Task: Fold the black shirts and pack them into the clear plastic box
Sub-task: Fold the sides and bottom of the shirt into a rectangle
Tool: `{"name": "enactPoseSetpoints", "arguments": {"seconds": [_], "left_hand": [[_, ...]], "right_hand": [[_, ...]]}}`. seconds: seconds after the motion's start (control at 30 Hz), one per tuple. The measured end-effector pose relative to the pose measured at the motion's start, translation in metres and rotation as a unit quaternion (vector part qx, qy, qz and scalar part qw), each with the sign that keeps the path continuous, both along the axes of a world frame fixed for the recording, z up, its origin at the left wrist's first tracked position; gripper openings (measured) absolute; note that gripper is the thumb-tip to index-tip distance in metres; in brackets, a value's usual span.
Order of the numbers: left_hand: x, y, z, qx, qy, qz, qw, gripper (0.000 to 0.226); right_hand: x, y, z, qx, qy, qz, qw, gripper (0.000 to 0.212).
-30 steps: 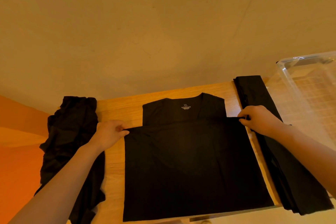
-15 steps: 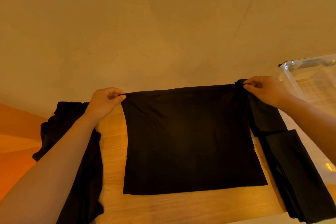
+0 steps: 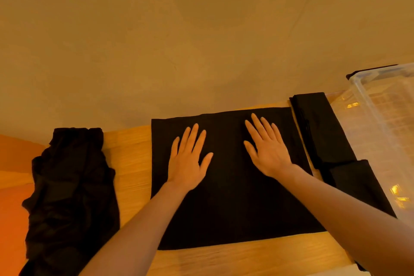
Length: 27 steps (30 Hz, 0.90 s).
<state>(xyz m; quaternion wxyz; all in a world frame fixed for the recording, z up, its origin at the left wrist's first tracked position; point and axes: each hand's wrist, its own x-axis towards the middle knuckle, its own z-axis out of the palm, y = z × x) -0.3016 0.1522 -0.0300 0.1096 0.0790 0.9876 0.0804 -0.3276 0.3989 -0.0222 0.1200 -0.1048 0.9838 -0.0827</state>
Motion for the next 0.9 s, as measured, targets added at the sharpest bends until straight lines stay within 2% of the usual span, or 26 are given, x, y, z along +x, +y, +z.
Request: {"name": "enactPoseSetpoints", "arguments": {"seconds": [0.17, 0.3, 0.4, 0.47, 0.53, 0.6, 0.67, 0.73, 0.9], "left_hand": [[0.001, -0.042, -0.016, -0.043, 0.01, 0.069, 0.997, 0.073], [0.008, -0.074, -0.015, -0.032, 0.009, 0.106, 0.994, 0.077], [0.005, -0.067, -0.006, -0.026, 0.011, 0.124, 0.992, 0.077], [-0.008, -0.042, 0.004, -0.025, 0.049, 0.107, 0.993, 0.071], [-0.027, -0.006, 0.007, -0.012, 0.076, 0.044, 0.996, 0.066], [-0.042, 0.027, 0.002, 0.004, 0.066, -0.02, 0.998, 0.066], [-0.049, 0.043, -0.009, -0.003, 0.04, -0.041, 0.998, 0.066], [-0.052, 0.039, -0.015, -0.016, 0.033, -0.03, 0.999, 0.066], [-0.054, -0.015, -0.016, -0.043, 0.023, 0.05, 0.998, 0.068]], "right_hand": [[-0.005, 0.039, -0.015, 0.018, -0.01, -0.083, 0.996, 0.065], [-0.005, 0.053, -0.014, 0.01, -0.014, -0.082, 0.996, 0.071], [-0.005, 0.036, -0.01, 0.009, 0.008, -0.071, 0.997, 0.072], [-0.01, 0.013, -0.005, -0.011, 0.031, -0.044, 0.998, 0.068], [-0.021, -0.014, -0.004, -0.03, 0.044, -0.011, 0.999, 0.066], [-0.029, -0.034, -0.01, -0.029, 0.043, 0.018, 0.998, 0.066], [-0.035, -0.039, -0.019, -0.01, 0.04, 0.036, 0.999, 0.065], [-0.04, -0.028, -0.024, 0.001, 0.048, 0.028, 0.998, 0.064], [-0.043, 0.032, -0.024, 0.0, 0.045, -0.069, 0.997, 0.066]]}}
